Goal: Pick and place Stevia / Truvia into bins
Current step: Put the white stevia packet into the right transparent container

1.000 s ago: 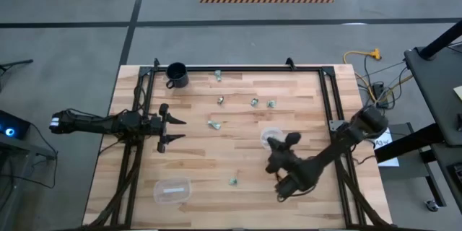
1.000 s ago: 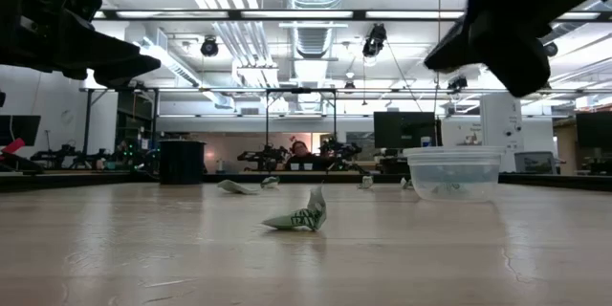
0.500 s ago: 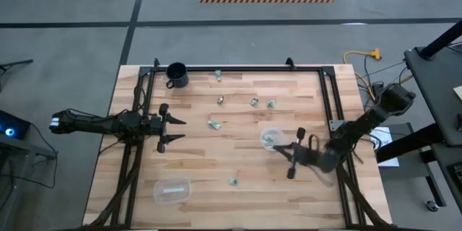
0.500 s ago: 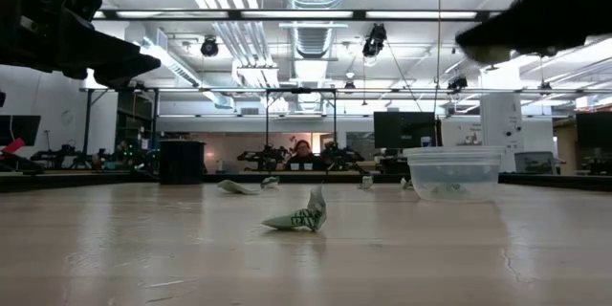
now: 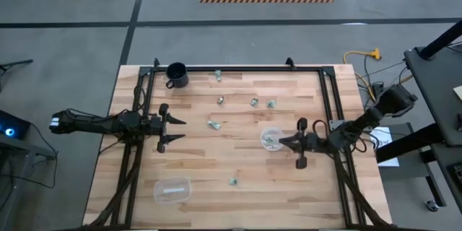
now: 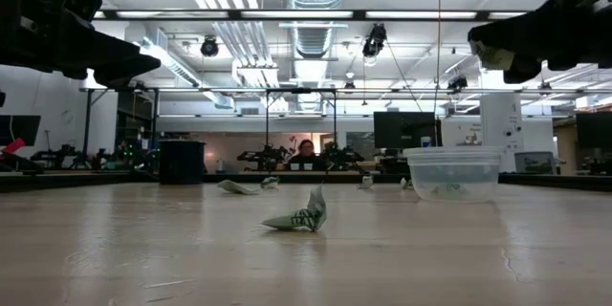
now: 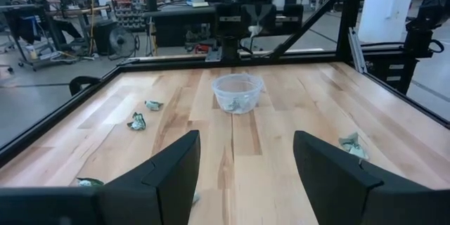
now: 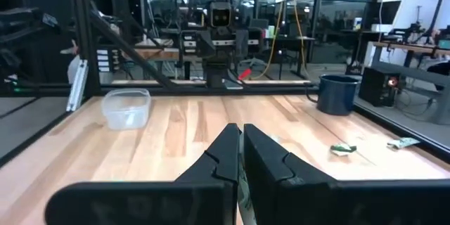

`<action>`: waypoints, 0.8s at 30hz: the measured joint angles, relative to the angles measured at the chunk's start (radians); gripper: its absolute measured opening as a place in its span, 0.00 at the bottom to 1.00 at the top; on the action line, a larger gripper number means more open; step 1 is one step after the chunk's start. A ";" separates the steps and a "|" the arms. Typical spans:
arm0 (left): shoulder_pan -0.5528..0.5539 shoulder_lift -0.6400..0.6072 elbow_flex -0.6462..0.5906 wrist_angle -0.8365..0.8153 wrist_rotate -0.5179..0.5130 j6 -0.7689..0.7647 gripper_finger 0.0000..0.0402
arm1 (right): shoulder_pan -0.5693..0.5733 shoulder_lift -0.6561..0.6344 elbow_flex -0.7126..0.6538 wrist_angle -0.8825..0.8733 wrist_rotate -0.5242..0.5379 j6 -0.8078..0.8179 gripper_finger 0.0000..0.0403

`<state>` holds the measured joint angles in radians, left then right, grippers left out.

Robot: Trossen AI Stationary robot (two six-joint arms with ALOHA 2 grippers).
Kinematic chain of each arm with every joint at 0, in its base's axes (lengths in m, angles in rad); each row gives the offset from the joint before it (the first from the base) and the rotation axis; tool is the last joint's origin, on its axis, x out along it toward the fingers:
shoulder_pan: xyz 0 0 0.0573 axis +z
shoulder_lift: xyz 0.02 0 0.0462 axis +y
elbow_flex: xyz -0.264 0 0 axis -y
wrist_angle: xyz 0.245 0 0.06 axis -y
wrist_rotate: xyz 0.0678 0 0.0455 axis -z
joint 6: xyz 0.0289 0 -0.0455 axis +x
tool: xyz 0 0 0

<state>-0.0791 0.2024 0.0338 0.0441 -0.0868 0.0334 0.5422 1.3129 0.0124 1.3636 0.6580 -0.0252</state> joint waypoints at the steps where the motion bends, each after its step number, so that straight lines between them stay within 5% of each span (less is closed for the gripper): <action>1: 0.000 0.000 0.000 0.000 0.000 0.000 0.53 | -0.012 0.004 0.000 -0.004 -0.011 0.002 0.02; 13: 0.000 0.000 0.000 0.000 0.000 0.000 0.53 | -0.206 0.043 0.000 -0.021 -0.212 0.050 0.02; 24: 0.000 0.000 0.000 0.000 0.000 0.000 0.53 | -0.232 0.044 0.000 -0.021 -0.224 0.057 0.02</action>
<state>-0.0788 0.2024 0.0340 0.0437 -0.0868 0.0334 0.3103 1.3571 0.0124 1.3426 0.4343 0.0315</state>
